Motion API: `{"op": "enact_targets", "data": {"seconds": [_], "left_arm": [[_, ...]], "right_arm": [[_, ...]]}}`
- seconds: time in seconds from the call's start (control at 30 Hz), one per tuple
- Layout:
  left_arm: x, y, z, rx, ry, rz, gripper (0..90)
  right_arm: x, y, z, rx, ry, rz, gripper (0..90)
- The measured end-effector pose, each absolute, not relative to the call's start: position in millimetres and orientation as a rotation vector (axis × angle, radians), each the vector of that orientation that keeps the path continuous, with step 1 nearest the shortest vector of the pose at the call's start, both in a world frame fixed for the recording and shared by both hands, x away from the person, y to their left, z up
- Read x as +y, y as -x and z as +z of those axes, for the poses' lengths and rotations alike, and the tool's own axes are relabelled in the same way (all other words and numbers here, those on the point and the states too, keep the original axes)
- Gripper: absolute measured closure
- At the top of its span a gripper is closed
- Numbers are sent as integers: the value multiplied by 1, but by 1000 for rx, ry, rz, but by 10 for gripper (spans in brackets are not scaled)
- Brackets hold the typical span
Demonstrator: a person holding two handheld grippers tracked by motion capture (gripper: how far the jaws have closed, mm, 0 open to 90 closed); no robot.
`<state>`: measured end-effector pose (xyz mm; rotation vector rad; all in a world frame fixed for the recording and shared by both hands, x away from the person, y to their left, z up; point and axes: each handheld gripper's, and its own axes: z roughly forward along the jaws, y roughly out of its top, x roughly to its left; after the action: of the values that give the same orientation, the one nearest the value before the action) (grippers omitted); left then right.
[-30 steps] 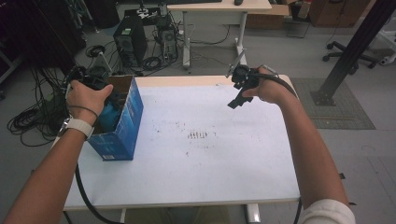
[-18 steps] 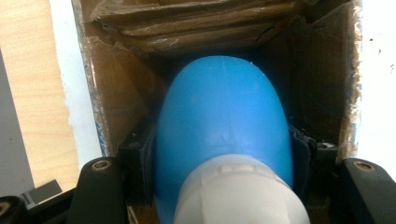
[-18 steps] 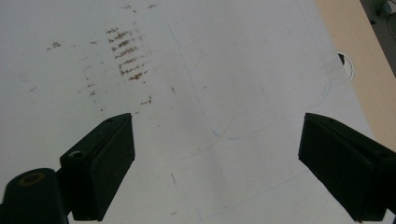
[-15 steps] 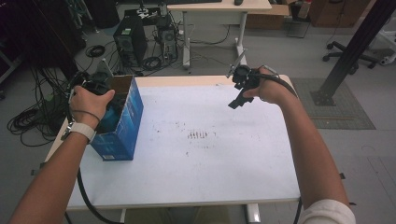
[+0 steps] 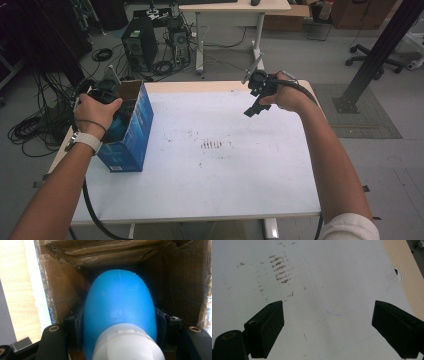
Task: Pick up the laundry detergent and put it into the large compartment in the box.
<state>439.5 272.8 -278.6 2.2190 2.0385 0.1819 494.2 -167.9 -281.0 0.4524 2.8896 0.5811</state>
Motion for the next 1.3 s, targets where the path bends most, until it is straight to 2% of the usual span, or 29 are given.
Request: {"op": "enact_targets", "data": {"seconds": [0.37, 1.1, 1.3], "left_arm": [[276, -440, -279, 2021, -2225, 171, 369], [273, -443, -283, 2021, -2265, 156, 248], [272, -441, -282, 2012, -2275, 170, 245]], "right_arm": [[-168, -493, -281, 2892, -449, 580, 107], [-172, -491, -283, 2894, -462, 586, 107], [-173, -490, -282, 2893, -463, 588, 107]]}}
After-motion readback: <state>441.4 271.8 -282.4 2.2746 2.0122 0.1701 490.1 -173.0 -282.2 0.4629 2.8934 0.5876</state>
